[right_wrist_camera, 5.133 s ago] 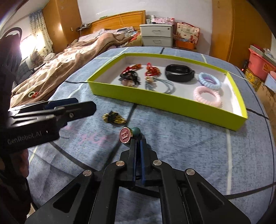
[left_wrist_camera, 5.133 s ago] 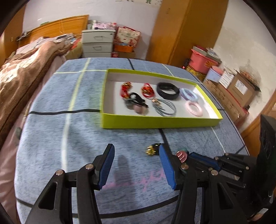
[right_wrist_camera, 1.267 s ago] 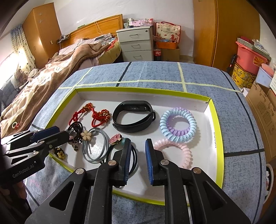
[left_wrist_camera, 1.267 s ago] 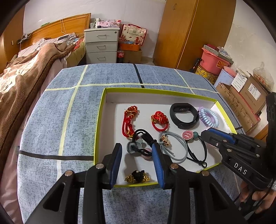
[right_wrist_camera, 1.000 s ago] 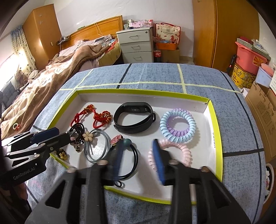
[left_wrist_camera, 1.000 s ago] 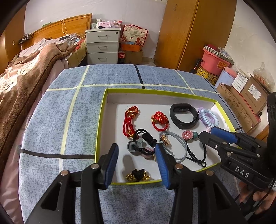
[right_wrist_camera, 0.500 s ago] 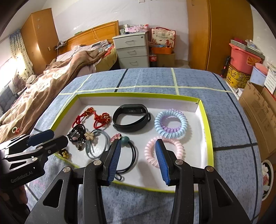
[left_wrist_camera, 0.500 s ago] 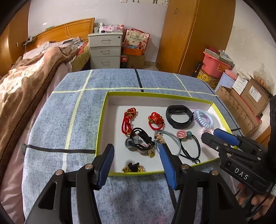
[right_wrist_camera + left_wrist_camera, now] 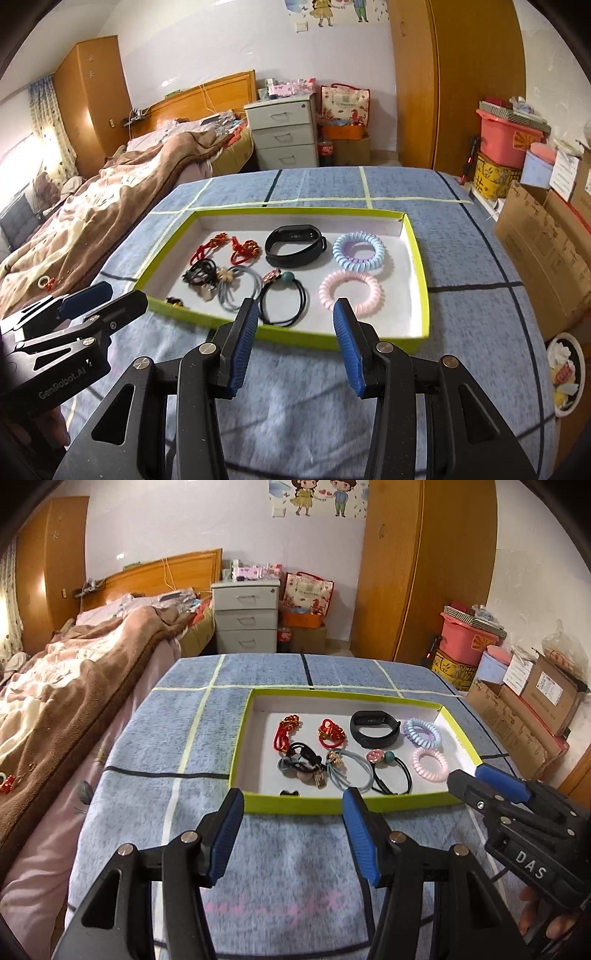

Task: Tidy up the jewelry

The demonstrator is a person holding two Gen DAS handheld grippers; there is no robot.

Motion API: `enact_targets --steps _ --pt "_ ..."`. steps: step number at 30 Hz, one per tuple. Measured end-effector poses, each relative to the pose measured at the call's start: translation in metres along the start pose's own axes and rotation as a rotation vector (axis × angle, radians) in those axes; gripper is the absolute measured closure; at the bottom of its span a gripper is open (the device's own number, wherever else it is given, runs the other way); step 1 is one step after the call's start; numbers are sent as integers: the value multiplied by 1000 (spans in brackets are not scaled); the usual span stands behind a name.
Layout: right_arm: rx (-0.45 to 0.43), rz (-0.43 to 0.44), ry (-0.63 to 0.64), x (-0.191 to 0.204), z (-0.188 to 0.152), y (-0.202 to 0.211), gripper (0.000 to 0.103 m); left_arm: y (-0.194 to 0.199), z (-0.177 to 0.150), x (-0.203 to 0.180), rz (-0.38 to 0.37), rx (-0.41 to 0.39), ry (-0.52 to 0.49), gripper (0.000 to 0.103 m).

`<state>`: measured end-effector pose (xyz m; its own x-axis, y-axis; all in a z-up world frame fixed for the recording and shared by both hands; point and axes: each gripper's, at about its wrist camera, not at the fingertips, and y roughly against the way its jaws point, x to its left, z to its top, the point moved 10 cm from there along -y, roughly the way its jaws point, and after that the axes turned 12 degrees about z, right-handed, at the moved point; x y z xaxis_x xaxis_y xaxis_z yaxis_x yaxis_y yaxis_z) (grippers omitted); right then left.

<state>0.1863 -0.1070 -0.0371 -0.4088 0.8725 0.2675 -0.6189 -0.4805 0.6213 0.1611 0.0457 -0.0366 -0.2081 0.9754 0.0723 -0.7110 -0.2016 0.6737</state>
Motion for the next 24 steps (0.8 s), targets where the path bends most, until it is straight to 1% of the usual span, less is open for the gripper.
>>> enact_targets --steps 2,4,8,13,16,24 --pt "-12 0 0 4 -3 7 59 5 -5 2 37 -6 -7 45" --pt "-33 -3 8 8 -5 15 59 11 -8 3 52 -20 -17 45" --pt "-49 -6 17 15 -11 25 59 19 -16 4 45 -28 2 45" --pt "-71 -9 26 22 -16 33 59 26 -22 3 49 -35 1 45" --pt "-71 -10 21 22 -18 32 59 28 -22 1 36 -37 0 45" --pt "-69 -14 17 22 -21 32 59 27 -25 5 45 -26 17 45"
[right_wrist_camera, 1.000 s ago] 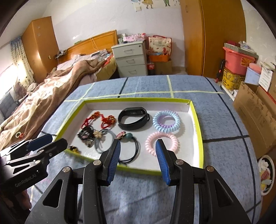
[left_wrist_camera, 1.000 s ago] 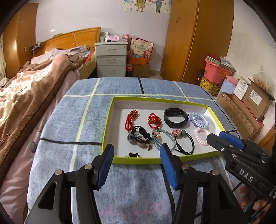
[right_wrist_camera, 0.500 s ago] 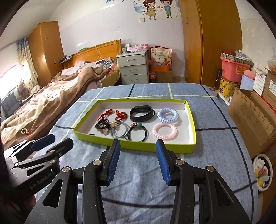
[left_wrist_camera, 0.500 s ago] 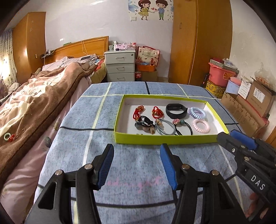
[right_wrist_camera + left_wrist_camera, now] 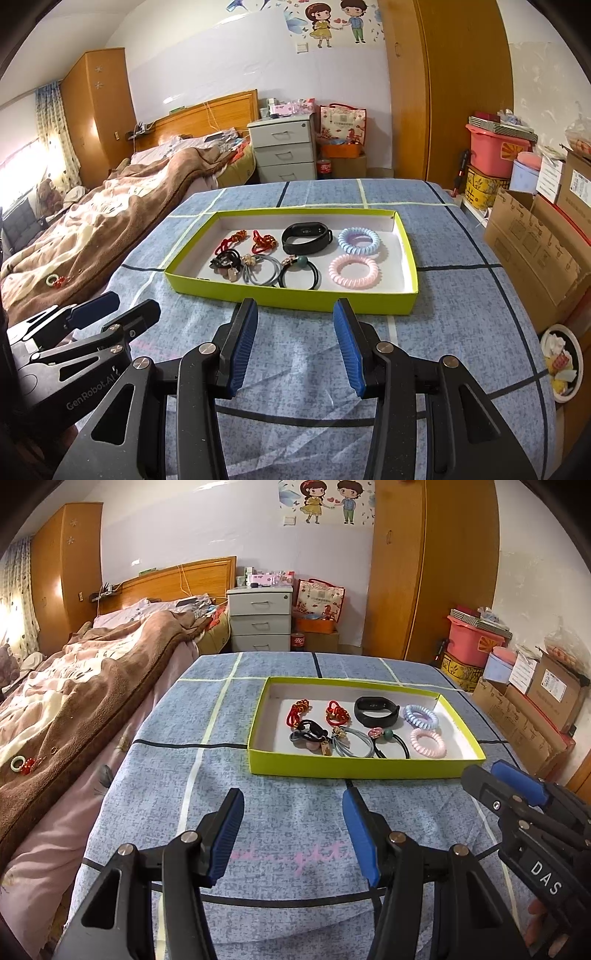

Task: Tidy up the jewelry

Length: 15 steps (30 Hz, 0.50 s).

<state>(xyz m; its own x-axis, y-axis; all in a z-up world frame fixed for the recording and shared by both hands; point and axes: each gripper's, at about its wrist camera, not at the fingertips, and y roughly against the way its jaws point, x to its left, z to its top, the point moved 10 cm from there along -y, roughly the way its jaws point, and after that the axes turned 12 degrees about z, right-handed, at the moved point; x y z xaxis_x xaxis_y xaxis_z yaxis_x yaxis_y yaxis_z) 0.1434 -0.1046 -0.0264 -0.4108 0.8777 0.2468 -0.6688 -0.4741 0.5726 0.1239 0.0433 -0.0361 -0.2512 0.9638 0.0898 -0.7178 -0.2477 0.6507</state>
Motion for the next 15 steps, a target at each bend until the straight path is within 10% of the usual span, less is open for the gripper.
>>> enact_targets --steps 15 --pt "6 0 -4 2 -2 -1 59 2 -1 0 5 0 -4 45"
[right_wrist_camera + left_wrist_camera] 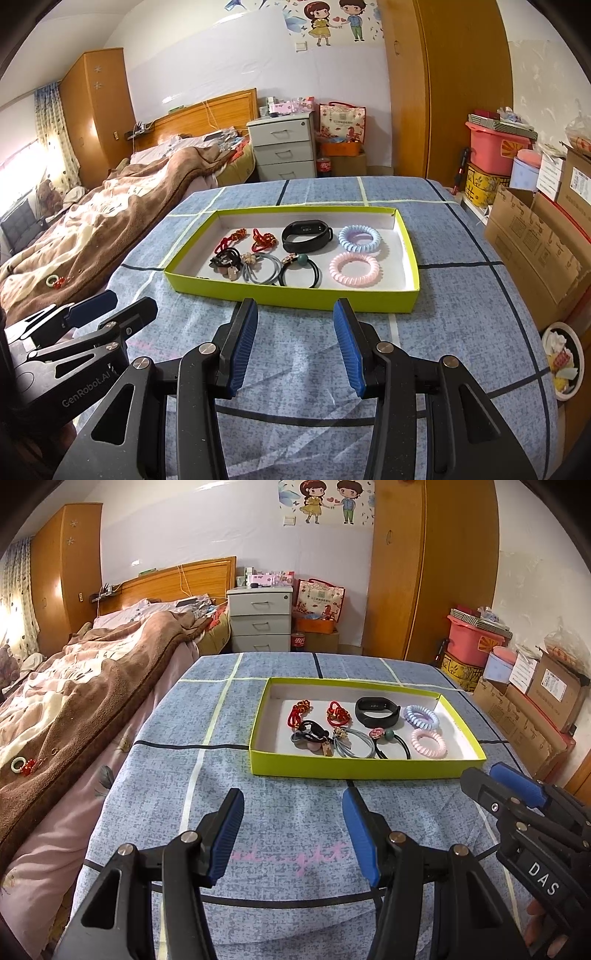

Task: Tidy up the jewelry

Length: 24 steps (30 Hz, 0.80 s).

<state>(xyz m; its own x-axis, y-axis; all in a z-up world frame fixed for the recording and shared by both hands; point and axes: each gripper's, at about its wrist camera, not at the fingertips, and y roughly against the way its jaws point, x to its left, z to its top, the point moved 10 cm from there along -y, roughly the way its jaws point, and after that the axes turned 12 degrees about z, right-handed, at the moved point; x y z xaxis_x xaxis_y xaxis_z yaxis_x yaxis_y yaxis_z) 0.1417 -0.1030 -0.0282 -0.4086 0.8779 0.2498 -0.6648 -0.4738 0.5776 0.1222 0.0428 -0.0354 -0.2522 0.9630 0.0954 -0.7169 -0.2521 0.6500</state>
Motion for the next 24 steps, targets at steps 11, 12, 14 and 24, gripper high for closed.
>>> enact_targets --steps 11,12,14,24 --pt "6 -3 0 1 -2 0 59 -1 -2 -1 -8 7 4 45" --pt "4 -1 0 2 -1 0 59 -1 -2 -1 -9 7 3 45" --pt "4 1 -1 2 -2 0 59 -1 -2 -1 -6 7 4 45" --pt "9 -1 -6 0 -3 1 59 -3 -2 0 -7 8 3 45"
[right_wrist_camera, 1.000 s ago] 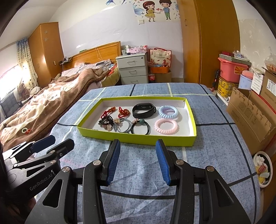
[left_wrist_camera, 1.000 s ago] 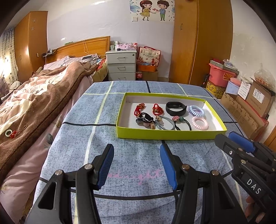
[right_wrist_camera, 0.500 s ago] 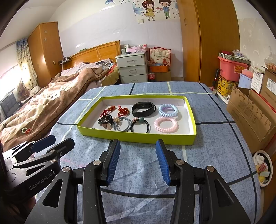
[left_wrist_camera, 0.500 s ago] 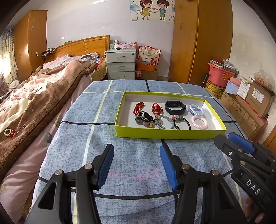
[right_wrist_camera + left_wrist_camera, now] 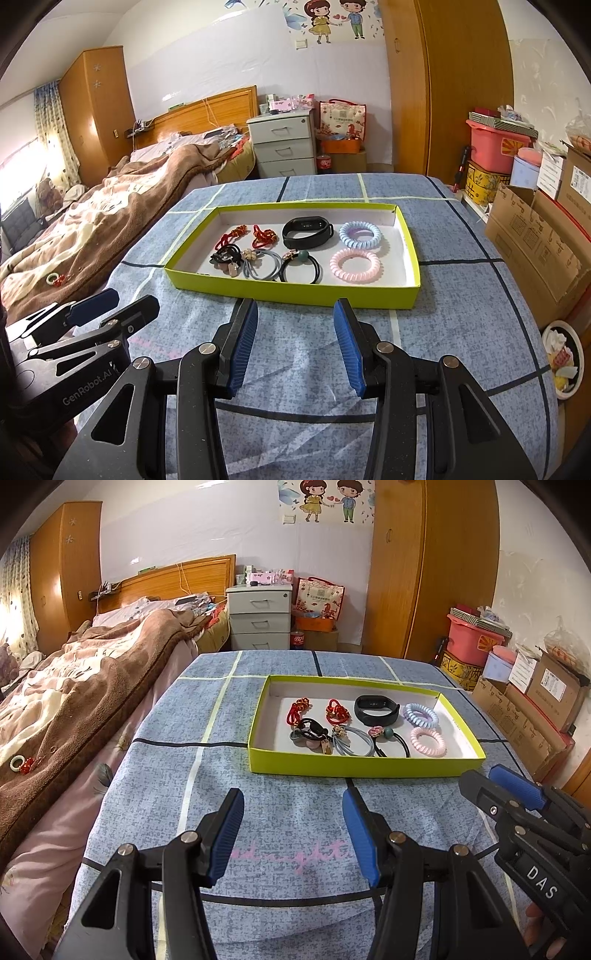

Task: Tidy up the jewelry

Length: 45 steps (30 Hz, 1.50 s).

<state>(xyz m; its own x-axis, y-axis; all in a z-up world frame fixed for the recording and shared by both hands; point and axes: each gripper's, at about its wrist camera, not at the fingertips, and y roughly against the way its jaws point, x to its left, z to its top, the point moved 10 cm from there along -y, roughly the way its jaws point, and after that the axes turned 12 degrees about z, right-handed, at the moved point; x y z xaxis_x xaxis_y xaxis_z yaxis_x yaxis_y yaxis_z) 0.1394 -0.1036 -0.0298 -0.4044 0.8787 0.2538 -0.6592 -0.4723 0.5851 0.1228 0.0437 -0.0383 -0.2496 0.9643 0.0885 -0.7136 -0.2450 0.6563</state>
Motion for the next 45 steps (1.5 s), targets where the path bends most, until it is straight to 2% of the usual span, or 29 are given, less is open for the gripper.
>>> enact_targets --steps 45 --pt "0 -1 -13 -6 -3 0 59 2 -1 -6 -12 3 22 45"
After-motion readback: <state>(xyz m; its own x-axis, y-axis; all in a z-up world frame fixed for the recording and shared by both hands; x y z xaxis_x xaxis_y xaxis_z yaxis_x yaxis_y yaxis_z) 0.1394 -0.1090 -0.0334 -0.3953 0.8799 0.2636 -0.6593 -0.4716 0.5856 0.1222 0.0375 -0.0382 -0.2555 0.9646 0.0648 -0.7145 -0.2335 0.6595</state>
